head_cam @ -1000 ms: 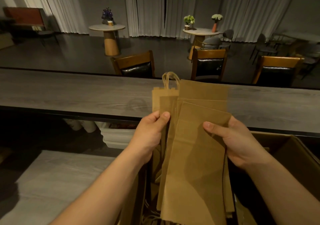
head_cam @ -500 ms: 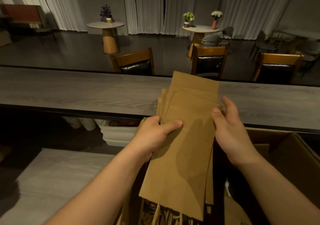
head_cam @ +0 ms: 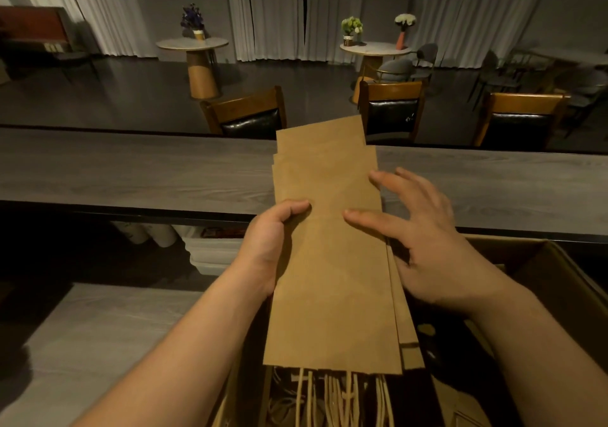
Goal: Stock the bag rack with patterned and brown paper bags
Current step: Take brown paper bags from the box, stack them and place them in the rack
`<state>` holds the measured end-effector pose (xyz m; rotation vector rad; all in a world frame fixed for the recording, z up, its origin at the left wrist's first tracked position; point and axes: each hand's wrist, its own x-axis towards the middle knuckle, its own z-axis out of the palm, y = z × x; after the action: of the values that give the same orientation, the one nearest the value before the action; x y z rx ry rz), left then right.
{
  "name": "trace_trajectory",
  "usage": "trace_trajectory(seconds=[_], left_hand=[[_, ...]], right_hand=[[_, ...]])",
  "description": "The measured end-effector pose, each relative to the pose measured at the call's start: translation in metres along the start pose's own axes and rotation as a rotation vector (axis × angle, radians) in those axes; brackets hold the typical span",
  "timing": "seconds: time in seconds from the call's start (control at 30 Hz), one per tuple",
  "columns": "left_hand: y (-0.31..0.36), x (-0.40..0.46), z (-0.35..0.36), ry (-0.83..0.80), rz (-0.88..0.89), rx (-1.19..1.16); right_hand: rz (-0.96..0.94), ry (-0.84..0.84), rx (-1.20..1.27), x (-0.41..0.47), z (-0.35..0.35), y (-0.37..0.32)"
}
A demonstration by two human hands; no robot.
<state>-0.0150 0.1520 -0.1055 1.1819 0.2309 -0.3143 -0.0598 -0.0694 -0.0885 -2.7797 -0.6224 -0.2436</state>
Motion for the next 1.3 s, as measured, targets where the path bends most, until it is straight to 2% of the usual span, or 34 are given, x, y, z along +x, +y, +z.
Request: trace_trajectory(seconds=[0.13, 0.3, 0.5, 0.6, 0.67, 0.77, 0.87, 0.97, 1.07, 1.13, 1.2, 1.3], left_hand=[[-0.002, 0.003, 0.002, 0.009, 0.022, 0.056], [-0.005, 0.001, 0.004, -0.015, 0.069, 0.138], [-0.004, 0.002, 0.005, 0.029, 0.169, 0.221], [-0.009, -0.006, 0.005, 0.019, 0.092, 0.239], [-0.012, -0.005, 0.003, 0.026, 0.128, 0.305], [-0.011, -0.006, 0.0, -0.035, 0.182, 0.389], [-0.013, -0.008, -0.004, -0.067, 0.175, 0.457], [-0.012, -0.013, -0.002, -0.055, 0.181, 0.43], [-0.006, -0.025, 0.005, -0.047, 0.114, 0.227], [-0.006, -0.031, 0.004, -0.119, 0.04, 0.159], [-0.01, -0.036, 0.005, -0.161, 0.127, 0.253], [-0.019, -0.039, -0.001, -0.268, 0.256, 0.342]], right_hand=[[0.023, -0.145, 0.074, -0.007, -0.01, 0.002], [0.005, -0.137, -0.059, -0.004, -0.01, 0.005], [-0.003, -0.095, 0.11, -0.005, -0.014, 0.007], [0.073, -0.008, 0.147, -0.012, -0.022, -0.002], [0.164, 0.137, 0.272, -0.015, -0.023, -0.004], [0.211, 0.399, 0.578, -0.022, -0.023, -0.008], [0.244, 0.493, 0.805, -0.028, -0.028, -0.011], [0.311, 0.347, 1.172, -0.024, -0.036, -0.012], [0.457, 0.14, 1.037, -0.018, -0.031, -0.017], [0.508, 0.117, 0.887, -0.011, -0.019, -0.022], [0.559, 0.155, 0.803, -0.006, -0.008, -0.026], [0.616, 0.177, 0.949, 0.0, -0.005, -0.038]])
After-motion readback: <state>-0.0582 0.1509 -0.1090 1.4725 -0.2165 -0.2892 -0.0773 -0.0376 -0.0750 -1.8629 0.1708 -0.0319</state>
